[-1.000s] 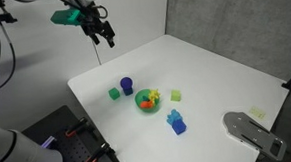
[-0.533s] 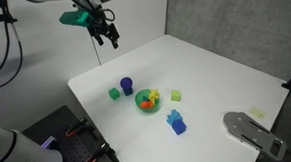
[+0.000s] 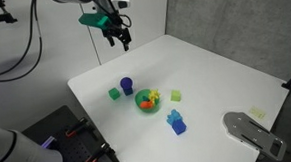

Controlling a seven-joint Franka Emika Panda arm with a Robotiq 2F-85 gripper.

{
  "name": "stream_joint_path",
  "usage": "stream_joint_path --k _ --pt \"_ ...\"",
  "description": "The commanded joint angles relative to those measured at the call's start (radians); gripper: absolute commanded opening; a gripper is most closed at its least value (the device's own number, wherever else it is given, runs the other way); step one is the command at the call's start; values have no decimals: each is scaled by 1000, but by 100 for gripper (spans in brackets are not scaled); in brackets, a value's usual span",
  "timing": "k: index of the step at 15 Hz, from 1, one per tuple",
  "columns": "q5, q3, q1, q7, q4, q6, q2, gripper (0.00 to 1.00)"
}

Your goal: Take the round yellow toy out of the bowl and put it on the blue block

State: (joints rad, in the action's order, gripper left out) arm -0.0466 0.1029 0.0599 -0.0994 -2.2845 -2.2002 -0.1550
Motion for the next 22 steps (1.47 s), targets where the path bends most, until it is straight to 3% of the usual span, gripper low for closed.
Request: stream_joint_path --k 1,9,15,22 --pt "4 -28 -19 -28 71 13 95 100" --pt "4 -90 -46 -82 125 -89 286 100" --pt "-61 -126 -24 -198 133 -240 399 100" --pt "-97 -179 -5 -251 177 -299 545 100"
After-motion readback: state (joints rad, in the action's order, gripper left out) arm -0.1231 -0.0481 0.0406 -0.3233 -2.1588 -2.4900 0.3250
